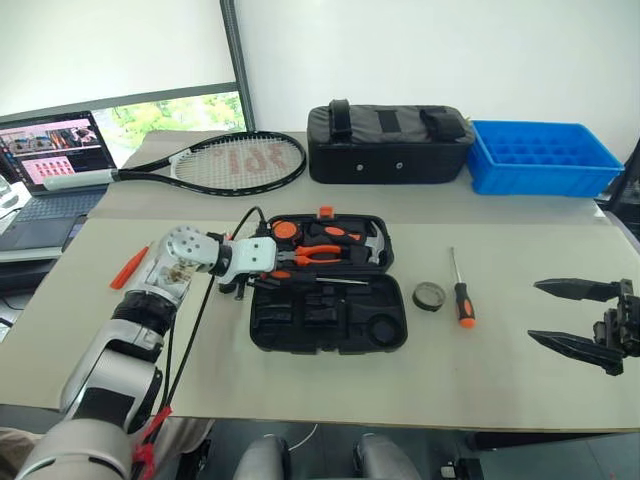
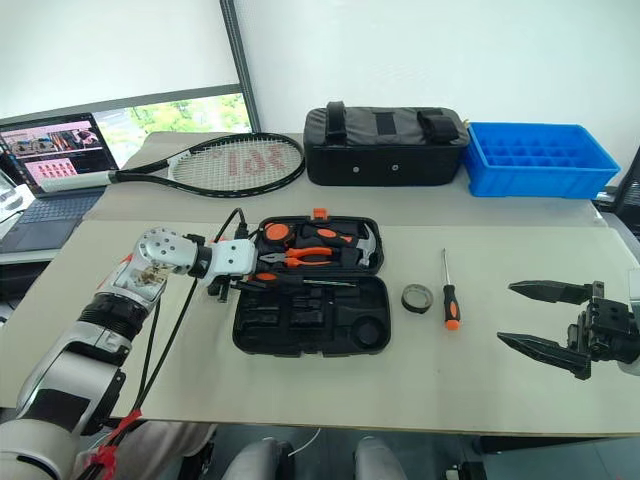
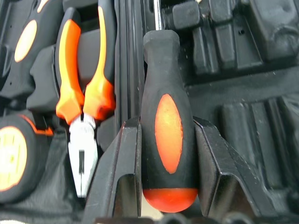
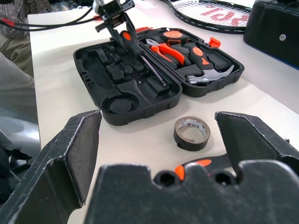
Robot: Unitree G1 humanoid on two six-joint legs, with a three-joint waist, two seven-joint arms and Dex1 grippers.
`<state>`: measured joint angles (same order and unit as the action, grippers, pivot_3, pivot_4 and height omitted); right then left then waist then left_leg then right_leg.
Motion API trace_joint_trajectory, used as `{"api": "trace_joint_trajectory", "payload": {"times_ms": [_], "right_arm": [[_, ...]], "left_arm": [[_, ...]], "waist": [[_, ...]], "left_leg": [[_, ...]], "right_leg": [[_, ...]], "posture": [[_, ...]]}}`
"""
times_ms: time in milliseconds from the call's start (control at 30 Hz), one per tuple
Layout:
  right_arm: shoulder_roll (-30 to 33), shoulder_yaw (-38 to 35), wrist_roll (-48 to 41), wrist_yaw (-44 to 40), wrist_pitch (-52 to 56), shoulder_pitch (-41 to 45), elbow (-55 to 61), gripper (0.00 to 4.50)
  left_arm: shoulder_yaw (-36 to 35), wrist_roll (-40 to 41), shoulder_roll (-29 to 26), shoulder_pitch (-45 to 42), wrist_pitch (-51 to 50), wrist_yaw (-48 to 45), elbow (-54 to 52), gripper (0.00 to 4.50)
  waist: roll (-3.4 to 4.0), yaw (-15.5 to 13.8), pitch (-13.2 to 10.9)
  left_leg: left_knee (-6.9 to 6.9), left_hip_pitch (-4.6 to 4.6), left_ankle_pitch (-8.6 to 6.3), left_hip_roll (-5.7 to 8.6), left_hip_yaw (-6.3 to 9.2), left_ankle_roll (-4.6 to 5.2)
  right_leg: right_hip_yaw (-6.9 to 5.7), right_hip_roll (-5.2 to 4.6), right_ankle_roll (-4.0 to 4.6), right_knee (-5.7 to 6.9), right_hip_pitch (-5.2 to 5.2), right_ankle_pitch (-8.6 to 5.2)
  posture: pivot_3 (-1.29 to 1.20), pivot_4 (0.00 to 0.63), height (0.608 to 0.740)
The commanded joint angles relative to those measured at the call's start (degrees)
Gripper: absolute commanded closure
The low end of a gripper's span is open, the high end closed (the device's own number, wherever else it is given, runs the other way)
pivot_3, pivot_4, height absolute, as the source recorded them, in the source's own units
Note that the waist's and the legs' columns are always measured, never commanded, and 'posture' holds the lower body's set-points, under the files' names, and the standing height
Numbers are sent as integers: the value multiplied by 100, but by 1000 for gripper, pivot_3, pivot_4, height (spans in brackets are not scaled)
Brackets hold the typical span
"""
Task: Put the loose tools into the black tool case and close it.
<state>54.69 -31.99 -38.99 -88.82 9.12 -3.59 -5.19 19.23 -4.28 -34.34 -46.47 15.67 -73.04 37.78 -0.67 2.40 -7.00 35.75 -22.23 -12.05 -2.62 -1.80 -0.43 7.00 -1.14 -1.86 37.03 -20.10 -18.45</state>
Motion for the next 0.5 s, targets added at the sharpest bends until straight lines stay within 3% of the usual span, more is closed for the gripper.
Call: {"api": "trace_joint_trajectory", "payload": {"times_ms": [33, 500], "right_arm": [[74, -54, -13, -196, -149, 67, 32, 0], [59, -48, 28, -170, -217, 44, 27, 0]], "left_arm": [[75, -168, -145, 142, -136, -158, -87, 3542], [208, -263, 104, 105, -183, -193, 270, 3542]], "waist": [[1, -9, 1], [7, -26, 4]], "left_leg": [[1, -1, 0, 1, 0, 0], [2, -3, -1, 2, 1, 2]], "right_leg": [[0, -1, 0, -1, 0, 0], [-2, -2, 4, -2, 1, 2]], "posture": [[0, 150, 708], [0, 150, 708]]}}
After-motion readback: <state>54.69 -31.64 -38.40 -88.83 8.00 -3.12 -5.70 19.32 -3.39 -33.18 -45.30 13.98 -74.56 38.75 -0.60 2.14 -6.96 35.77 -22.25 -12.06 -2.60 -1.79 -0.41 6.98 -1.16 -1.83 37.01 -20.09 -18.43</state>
